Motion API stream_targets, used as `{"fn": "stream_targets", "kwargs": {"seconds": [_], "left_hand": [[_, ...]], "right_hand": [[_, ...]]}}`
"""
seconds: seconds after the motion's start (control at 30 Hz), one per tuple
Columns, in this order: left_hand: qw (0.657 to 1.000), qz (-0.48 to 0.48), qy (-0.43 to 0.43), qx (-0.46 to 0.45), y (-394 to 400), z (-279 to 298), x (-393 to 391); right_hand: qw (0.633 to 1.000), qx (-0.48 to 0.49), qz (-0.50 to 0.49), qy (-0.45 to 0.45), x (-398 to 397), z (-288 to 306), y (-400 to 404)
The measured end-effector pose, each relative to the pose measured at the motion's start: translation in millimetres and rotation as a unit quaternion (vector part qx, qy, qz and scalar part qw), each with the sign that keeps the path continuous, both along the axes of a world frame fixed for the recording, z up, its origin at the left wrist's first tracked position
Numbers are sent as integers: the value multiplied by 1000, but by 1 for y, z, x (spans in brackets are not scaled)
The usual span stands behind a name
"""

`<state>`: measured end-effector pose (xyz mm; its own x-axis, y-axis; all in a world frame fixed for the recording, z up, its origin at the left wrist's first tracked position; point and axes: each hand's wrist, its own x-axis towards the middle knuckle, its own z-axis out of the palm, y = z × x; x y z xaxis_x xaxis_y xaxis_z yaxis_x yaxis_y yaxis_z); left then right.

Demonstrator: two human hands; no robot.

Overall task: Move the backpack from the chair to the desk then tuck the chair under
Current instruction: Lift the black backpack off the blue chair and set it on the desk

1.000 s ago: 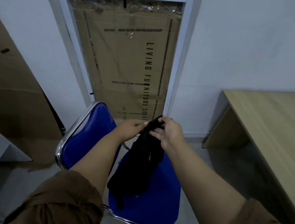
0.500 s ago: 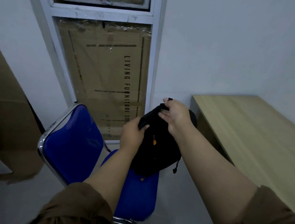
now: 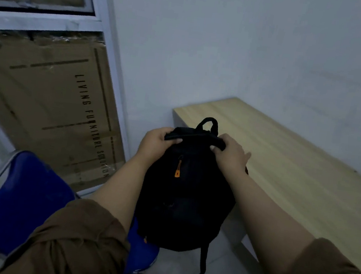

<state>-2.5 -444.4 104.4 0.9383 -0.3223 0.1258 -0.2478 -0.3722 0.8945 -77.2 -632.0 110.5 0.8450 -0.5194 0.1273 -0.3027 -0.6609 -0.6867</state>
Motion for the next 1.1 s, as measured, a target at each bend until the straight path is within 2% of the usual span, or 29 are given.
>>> {"fn": "stream_targets", "kwargs": {"seconds": [0.13,0.23,0.33,0.5,0.77,1.1], "left_hand": [[998,-46,24,-22,-9,11,1],[998,-38,8,-51,-23,16,-3],[994,-36,35,-96,-43,10,-12],[972,-163,103,-133,-95,-7,-36],[964,-237,112,-49,-227,-25,-75],[980,-188,65,22,-421,-63,-88]], "right_hand": [[995,38,-38,-83,-31,6,-4],[991,24,-81,-105,-49,17,-10],[986,6,-116,-122,-68,35,-28],[974,-13,-171,-146,-103,70,-77],[950,-54,-274,-143,-160,102,-196],[938,-14,-332,-95,-184,45,-391]]}}
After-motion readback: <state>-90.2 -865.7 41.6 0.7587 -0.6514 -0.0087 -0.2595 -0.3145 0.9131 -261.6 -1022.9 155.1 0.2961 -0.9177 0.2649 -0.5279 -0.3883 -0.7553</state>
